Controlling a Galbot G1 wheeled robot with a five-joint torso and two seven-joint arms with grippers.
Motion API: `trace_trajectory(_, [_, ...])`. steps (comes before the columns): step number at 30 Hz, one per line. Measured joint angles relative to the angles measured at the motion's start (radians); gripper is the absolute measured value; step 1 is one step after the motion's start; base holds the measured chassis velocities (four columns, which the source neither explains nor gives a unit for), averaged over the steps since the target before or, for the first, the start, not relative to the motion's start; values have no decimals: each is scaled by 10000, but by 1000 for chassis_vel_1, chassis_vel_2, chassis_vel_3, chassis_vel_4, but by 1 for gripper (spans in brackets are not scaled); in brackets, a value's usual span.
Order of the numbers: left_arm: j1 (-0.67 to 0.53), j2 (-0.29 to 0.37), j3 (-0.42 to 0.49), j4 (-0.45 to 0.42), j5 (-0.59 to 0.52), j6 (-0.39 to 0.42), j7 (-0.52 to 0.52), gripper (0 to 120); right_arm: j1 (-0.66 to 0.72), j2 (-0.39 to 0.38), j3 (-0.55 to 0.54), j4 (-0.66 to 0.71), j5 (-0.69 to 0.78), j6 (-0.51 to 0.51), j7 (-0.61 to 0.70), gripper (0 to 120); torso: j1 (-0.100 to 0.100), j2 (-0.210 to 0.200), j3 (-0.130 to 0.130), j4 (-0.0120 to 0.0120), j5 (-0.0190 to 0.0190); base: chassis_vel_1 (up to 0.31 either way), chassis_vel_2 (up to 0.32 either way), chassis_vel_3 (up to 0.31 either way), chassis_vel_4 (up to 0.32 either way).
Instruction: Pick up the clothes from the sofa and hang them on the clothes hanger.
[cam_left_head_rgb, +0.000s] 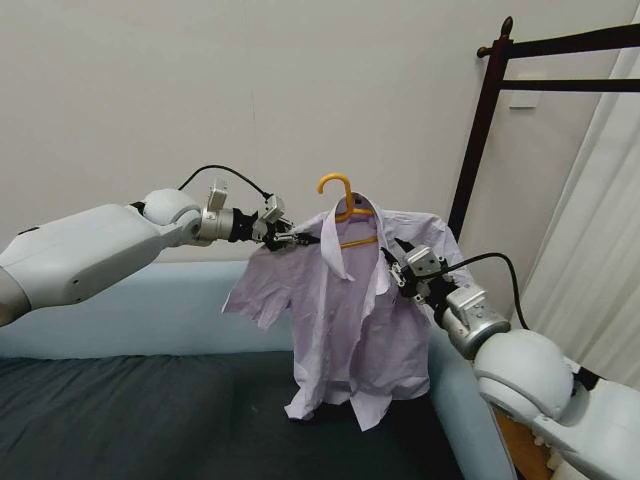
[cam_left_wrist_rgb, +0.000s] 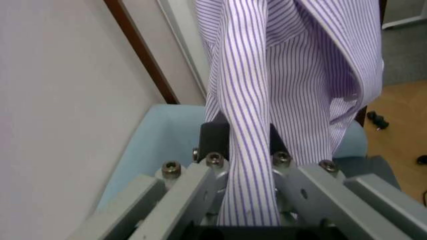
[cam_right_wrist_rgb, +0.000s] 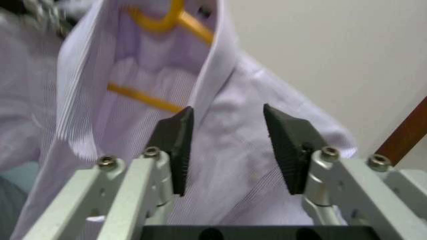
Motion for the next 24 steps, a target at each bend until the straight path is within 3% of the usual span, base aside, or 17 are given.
trace_trajectory(1, [0,0,0,0,0,0,0,1,0,0,0,0,0,0,0,47,0,0,0,0,0,0,0,0,0])
trace_trajectory(4, [5,-183,-151,377,155,-80,504,1,215,-1061,1255,-467,1403,522,-1907,62,0,1,-1,0,0,0,0,0,0])
trace_trajectory(6, [12,-223,-215,451,213,-88,744,1,312,-1460,1415,-799,1544,916,-2619,65,0,0,0,1,0,0,0,0,0])
trace_trajectory(9, [119,-386,-439,531,450,-110,1262,1,520,-2614,1497,-1700,1787,1897,-4508,79,0,0,-1,-5,0,0,0,0,0])
trace_trajectory(10, [119,-386,-439,531,450,-110,1262,1,520,-2614,1497,-1700,1787,1897,-4508,79,0,0,-1,-5,0,0,0,0,0])
trace_trajectory(13, [334,-411,-667,354,752,-110,1377,1,853,-3083,1486,-2224,2266,1842,-6660,94,0,1,-1,-6,3,0,0,0,0])
trace_trajectory(15, [403,-412,-727,325,871,-110,1412,1,1010,-3100,1465,-2354,2323,1644,-7227,98,0,1,-1,-2,1,0,0,0,0])
trace_trajectory(18, [528,-397,-822,230,1056,-110,1438,1,1790,-3002,757,-2569,2242,1239,-7932,100,0,0,-1,-1,-1,0,0,0,0])
trace_trajectory(20, [661,-305,-903,2,1263,-109,1426,1,3143,-2634,-827,-2819,1867,875,-8209,100,0,0,0,1,2,0,0,0,0])
trace_trajectory(21, [661,-305,-903,2,1263,-109,1426,1,3143,-2634,-827,-2819,1867,875,-8209,100,0,0,0,1,2,0,0,0,0])
trace_trajectory(24, [802,-207,-971,-215,1395,-102,1387,1,4694,-2182,-2403,-2998,1423,578,-8197,100,1,0,1,4,-4,0,0,0,0])
